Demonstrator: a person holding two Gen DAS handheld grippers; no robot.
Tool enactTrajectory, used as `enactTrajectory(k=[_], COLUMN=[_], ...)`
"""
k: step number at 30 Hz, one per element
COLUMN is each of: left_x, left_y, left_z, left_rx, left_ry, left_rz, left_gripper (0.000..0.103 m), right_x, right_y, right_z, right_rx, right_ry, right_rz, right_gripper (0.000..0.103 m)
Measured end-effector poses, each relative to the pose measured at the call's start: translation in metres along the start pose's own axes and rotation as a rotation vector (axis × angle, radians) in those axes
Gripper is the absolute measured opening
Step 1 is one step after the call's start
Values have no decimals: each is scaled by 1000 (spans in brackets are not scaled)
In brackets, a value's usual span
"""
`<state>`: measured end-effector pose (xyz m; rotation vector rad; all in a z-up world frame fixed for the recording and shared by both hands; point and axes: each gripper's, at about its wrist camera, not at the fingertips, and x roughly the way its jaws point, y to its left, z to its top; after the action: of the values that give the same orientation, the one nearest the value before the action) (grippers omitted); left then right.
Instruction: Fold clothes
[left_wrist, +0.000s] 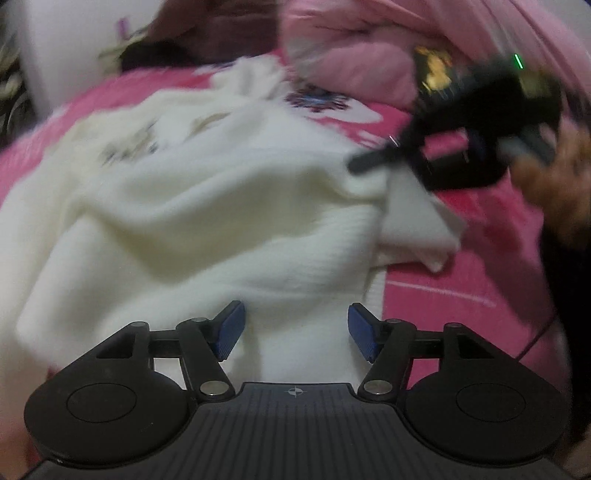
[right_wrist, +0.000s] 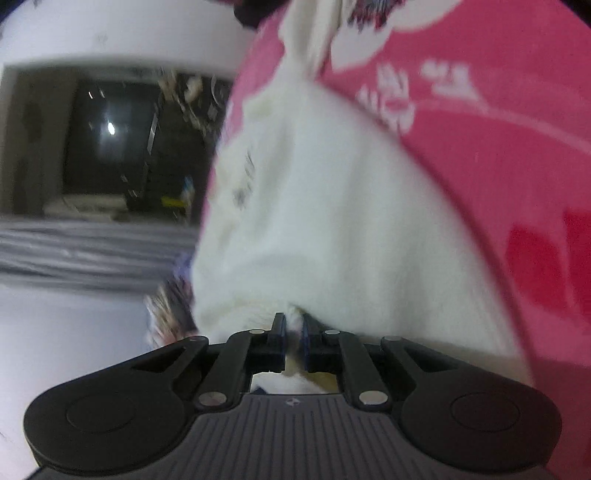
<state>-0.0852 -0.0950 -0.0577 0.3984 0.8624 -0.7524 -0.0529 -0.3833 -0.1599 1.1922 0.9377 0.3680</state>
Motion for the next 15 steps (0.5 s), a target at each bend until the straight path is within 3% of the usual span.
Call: enactTrajectory(k=[4,11,15], left_x=[22,39,34], left_y=[-24,-38,-31], left_z=[3,0,0], left_rx=[100,134,84], left_ry=[21,55,45], left_rz=[48,90,87], left_gripper=[62,71,59], right_x=[4,7,6], right_y=[2,-7,-8], right_z=[1,-4,-4], right_rx=[-7,-2,-15], right_ry=[-10,-2,5], right_rz=[15,22,23], right_gripper=[8,8,8])
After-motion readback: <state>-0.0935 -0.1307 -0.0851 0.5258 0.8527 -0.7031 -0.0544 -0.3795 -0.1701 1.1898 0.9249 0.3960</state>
